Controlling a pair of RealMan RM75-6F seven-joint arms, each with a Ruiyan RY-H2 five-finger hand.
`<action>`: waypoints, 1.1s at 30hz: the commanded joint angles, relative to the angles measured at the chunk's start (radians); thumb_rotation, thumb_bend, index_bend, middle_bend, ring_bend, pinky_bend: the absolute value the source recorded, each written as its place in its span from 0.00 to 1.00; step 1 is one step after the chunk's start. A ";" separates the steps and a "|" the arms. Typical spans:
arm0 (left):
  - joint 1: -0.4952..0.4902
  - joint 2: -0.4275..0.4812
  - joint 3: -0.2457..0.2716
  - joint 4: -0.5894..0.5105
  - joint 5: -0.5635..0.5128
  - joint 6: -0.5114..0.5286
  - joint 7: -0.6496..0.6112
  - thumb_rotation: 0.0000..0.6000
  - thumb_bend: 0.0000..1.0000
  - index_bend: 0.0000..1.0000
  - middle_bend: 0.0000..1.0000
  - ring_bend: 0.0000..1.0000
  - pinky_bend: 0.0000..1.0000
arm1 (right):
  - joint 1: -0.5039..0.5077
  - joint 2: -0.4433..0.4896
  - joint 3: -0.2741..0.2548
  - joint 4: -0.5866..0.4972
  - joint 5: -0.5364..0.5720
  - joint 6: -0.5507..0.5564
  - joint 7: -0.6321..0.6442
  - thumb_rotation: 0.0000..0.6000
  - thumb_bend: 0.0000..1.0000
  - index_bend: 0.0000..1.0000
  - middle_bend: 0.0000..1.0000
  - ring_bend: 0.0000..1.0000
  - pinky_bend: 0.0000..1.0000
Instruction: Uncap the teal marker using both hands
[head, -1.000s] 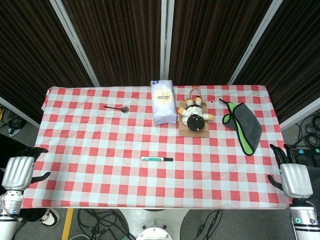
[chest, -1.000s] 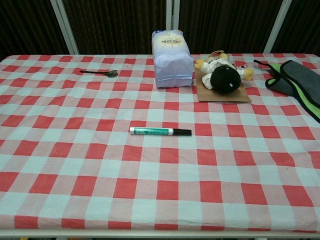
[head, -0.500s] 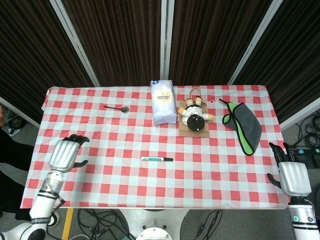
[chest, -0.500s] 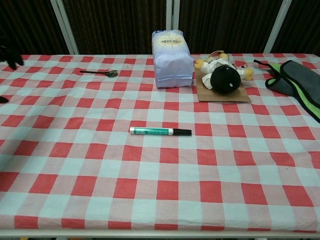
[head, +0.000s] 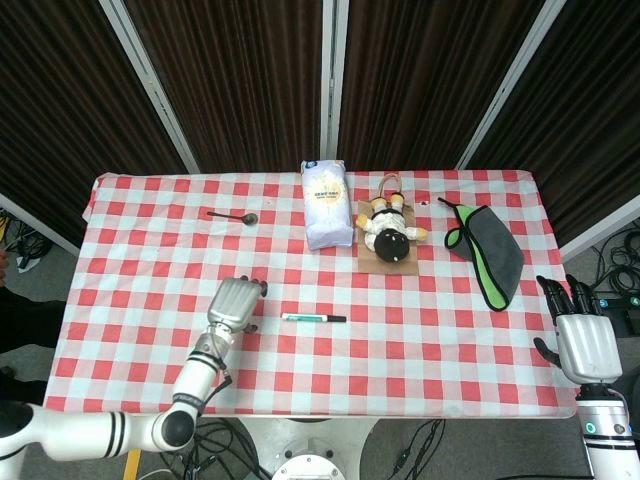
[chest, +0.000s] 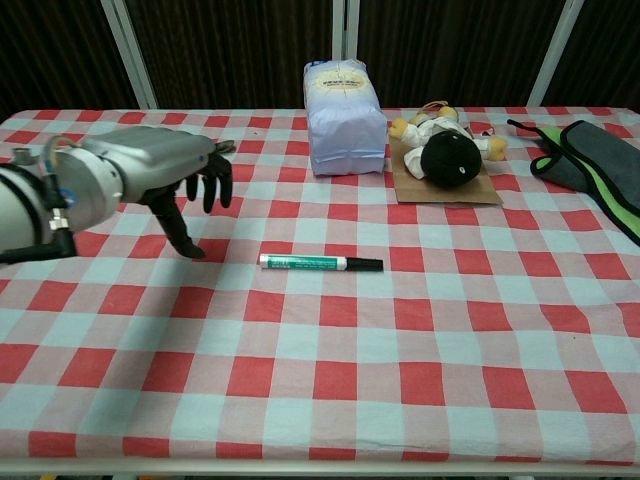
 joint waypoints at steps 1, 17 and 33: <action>-0.081 -0.074 -0.026 0.069 -0.090 -0.002 0.048 1.00 0.10 0.40 0.42 0.38 0.55 | 0.000 0.000 -0.001 0.006 0.008 -0.005 0.008 1.00 0.08 0.07 0.14 0.00 0.06; -0.204 -0.265 -0.089 0.183 -0.220 0.145 0.051 1.00 0.15 0.49 0.51 0.44 0.58 | 0.001 -0.011 -0.012 0.033 0.009 -0.014 0.033 1.00 0.08 0.07 0.14 0.00 0.06; -0.235 -0.346 -0.064 0.313 -0.226 0.133 0.045 1.00 0.16 0.52 0.54 0.47 0.60 | -0.008 -0.022 -0.019 0.064 0.023 -0.018 0.065 1.00 0.08 0.07 0.14 0.00 0.06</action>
